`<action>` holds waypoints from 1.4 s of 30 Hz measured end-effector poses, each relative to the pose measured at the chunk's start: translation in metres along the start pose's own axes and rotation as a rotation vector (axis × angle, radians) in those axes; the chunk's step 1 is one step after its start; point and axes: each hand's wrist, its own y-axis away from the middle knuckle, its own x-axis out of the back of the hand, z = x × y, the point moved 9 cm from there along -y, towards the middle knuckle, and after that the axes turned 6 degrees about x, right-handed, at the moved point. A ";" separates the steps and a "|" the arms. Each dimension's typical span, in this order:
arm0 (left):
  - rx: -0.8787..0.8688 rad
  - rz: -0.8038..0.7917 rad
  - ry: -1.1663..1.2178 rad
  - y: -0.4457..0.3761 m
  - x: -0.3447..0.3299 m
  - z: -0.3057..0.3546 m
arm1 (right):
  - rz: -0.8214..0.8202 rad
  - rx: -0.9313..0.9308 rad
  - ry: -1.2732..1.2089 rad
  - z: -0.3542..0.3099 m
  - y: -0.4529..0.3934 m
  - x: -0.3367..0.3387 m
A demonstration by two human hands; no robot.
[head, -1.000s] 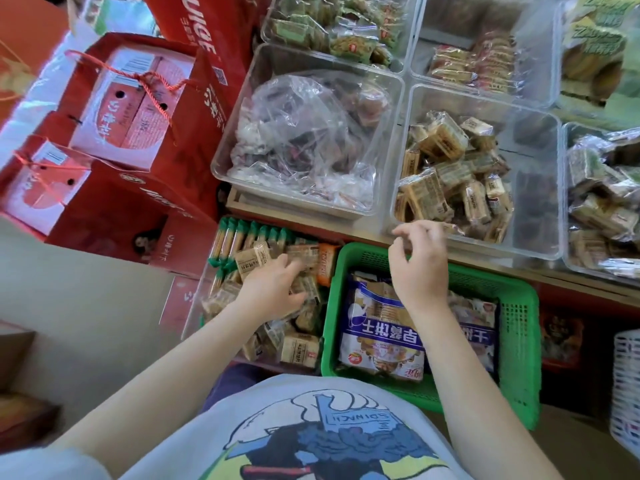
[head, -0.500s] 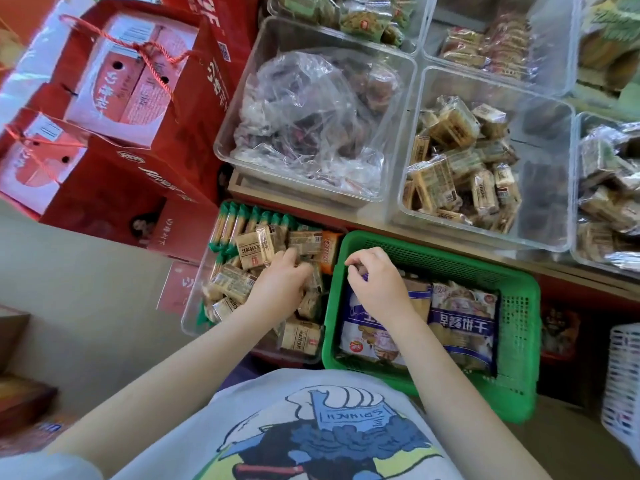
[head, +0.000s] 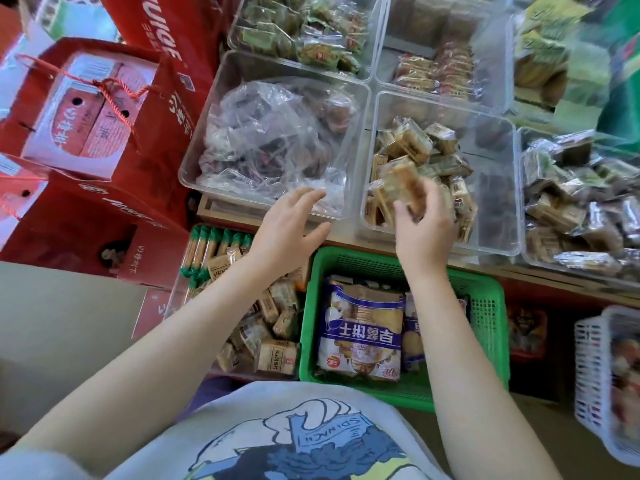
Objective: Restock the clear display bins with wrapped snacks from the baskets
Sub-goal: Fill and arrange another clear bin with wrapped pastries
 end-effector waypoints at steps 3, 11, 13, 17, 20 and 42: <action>-0.042 -0.033 -0.133 0.000 -0.015 -0.008 | 0.028 -0.100 0.089 0.029 -0.025 -0.003; -0.083 0.215 0.097 0.012 0.009 -0.021 | -0.143 -0.038 0.163 0.025 -0.022 -0.032; -0.005 0.302 0.119 0.023 0.022 -0.042 | -0.030 0.074 0.066 0.000 0.002 -0.028; 0.248 0.203 0.016 0.050 0.010 -0.116 | -0.141 0.228 -0.134 -0.033 0.069 -0.061; 0.475 0.072 -0.085 0.073 -0.006 -0.173 | -0.316 0.156 -0.163 -0.026 0.113 -0.097; 0.354 -0.075 -0.333 0.048 -0.048 -0.168 | -0.637 0.046 -0.093 -0.033 0.145 -0.140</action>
